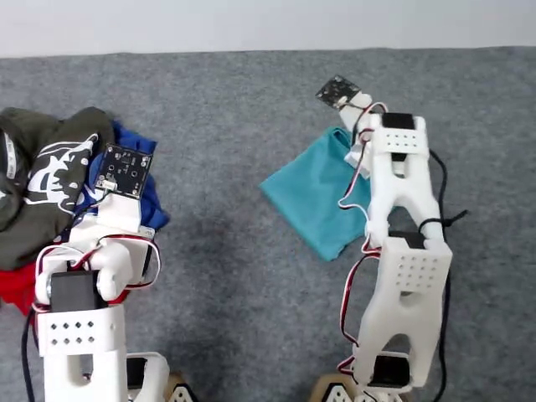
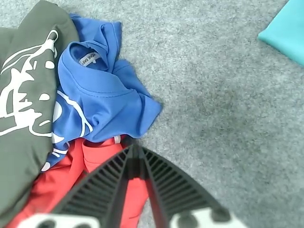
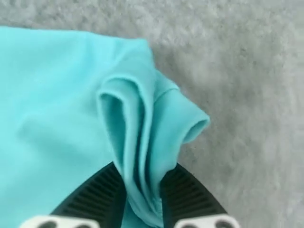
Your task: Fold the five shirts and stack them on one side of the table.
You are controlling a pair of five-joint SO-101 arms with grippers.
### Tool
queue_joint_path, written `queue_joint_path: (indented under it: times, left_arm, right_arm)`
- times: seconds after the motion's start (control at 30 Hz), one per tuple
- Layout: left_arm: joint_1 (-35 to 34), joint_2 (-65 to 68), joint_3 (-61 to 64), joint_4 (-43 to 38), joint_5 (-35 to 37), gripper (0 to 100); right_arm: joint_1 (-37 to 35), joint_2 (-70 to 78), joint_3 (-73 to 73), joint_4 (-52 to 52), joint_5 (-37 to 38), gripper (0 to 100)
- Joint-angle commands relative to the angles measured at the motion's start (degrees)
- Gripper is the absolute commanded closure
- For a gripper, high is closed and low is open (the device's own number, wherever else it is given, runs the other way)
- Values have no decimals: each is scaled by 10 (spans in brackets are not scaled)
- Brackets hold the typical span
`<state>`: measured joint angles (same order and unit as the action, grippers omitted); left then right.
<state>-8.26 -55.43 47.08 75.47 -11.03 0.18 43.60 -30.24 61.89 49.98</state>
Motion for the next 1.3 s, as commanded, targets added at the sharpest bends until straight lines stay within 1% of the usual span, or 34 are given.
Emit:
queue_joint_path:
  times: [0.0, 0.33, 0.47, 0.53, 0.6, 0.67, 0.73, 0.97, 1.13, 1.27]
  left_arm:
    - [-3, -10, -7, 17, 0, 996]
    - [1, -10, -7, 14, 0, 996]
    - [1, -10, -7, 15, 0, 996]
    - [1, -10, -7, 16, 0, 996]
    - [1, -10, -6, 16, 0, 996]
    - [1, -10, -6, 16, 0, 996]
    - [1, -10, -7, 16, 0, 996]
    - [1, -10, -7, 17, 0, 996]
    - [2, -10, -7, 17, 0, 996]
    - [2, -10, -7, 15, 0, 996]
  right_arm:
    - [-14, 1, -33, -22, 12, 988]
    - [-13, 11, -33, -85, 12, 988]
    - [-12, 12, -33, -95, 12, 987]
    - [-10, 11, -33, -91, 11, 965]
    - [-8, 11, -33, -88, 9, 902]
    - [-6, 7, -33, -85, -12, 838]
    - [-3, 6, -39, -86, -35, 813]
    - [11, 6, -93, -81, -43, 814]
    - [24, 5, -142, -80, -95, 815]
    - [14, 7, -189, -35, -126, 816]
